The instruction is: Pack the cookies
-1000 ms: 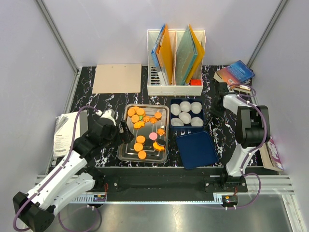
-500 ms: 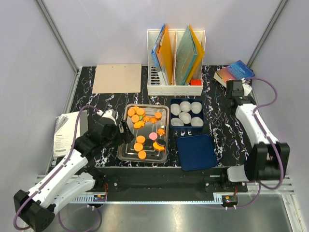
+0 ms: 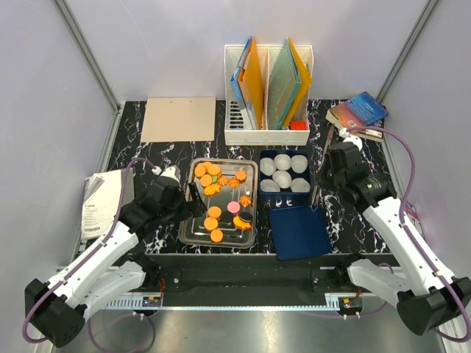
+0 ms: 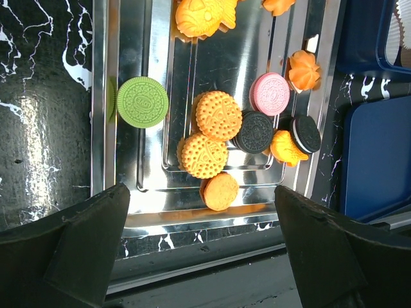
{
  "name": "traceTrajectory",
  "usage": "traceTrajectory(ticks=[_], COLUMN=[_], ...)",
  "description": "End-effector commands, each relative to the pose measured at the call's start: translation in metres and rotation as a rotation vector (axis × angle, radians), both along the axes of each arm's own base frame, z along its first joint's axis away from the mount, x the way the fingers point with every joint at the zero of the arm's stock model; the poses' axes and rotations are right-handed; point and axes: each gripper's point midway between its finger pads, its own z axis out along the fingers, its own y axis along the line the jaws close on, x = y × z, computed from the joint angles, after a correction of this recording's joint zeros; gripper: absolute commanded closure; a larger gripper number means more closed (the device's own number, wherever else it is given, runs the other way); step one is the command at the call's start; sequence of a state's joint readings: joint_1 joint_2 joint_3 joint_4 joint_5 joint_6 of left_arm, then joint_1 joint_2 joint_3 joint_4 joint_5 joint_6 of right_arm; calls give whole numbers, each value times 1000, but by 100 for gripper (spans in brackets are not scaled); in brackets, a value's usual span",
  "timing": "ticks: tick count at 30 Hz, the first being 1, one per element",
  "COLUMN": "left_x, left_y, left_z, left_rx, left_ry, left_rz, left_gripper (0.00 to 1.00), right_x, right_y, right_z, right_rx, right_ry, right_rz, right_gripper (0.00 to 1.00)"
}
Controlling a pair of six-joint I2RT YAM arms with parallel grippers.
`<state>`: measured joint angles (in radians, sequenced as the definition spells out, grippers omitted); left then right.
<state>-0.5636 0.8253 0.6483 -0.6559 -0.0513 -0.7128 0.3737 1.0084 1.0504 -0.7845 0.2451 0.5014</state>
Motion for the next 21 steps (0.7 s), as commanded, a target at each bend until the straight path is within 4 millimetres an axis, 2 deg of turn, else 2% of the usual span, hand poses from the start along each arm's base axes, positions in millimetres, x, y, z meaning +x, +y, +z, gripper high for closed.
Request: traceTrajectory(ticks=[1, 3, 4, 6, 8, 11, 14, 21], left_x=[13, 14, 14, 15, 15, 15, 14, 12], left_y=[-8, -3, -1, 3, 4, 5, 5, 9], left_z=[27, 29, 29, 32, 32, 32, 30, 29], left_rx=[-44, -25, -15, 1, 8, 4, 2, 11], left_ry=[-83, -100, -102, -111, -110, -105, -94, -93], left_rz=[-5, 9, 12, 24, 28, 40, 48, 60], left_gripper=[1, 1, 1, 1, 1, 1, 1, 1], right_x=[-35, -45, -56, -64, -71, -71, -66, -65], right_y=[9, 23, 45, 52, 71, 86, 89, 90], right_z=[-6, -5, -4, -4, 3, 14, 21, 22], right_rx=[-76, -68, -48, -83, -86, -43, -23, -20], right_ry=[67, 91, 110, 117, 102, 67, 28, 17], right_rz=[131, 203, 304, 318, 373, 394, 382, 379], right_gripper=[100, 100, 100, 100, 100, 88, 83, 78])
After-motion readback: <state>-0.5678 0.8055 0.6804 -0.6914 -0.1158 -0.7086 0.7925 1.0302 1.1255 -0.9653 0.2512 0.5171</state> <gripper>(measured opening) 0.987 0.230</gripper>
